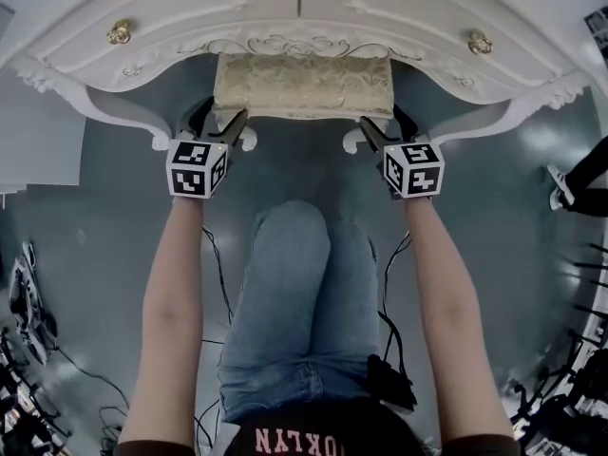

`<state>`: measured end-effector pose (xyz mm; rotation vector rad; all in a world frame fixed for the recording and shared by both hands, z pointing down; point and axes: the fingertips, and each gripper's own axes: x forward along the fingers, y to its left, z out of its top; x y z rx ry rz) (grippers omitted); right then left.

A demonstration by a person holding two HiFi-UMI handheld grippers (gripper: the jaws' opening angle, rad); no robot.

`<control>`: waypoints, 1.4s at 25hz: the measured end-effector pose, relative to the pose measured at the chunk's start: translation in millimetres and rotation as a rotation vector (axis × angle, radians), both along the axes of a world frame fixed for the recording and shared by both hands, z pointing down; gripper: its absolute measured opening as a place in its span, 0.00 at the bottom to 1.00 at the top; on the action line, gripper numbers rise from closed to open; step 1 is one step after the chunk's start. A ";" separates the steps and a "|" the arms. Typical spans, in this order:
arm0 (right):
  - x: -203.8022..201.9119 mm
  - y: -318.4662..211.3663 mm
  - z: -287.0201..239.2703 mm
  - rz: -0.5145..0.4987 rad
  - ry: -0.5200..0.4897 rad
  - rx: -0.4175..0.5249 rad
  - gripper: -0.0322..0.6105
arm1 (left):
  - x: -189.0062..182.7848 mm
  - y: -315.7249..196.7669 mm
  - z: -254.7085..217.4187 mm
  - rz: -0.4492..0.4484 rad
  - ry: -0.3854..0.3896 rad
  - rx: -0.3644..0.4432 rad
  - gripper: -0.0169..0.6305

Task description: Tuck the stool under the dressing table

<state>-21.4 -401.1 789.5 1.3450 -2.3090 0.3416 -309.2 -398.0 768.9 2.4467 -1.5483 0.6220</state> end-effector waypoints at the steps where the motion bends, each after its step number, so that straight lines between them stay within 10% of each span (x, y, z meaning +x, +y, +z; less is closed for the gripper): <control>1: -0.8 -2.4 -0.3 0.001 -0.001 0.014 0.52 | -0.7 -2.2 -0.4 -0.003 0.002 0.015 0.47; 35: -0.8 -76.9 2.0 0.219 0.007 0.308 0.45 | -5.9 -65.9 -1.8 -0.099 0.036 0.244 0.45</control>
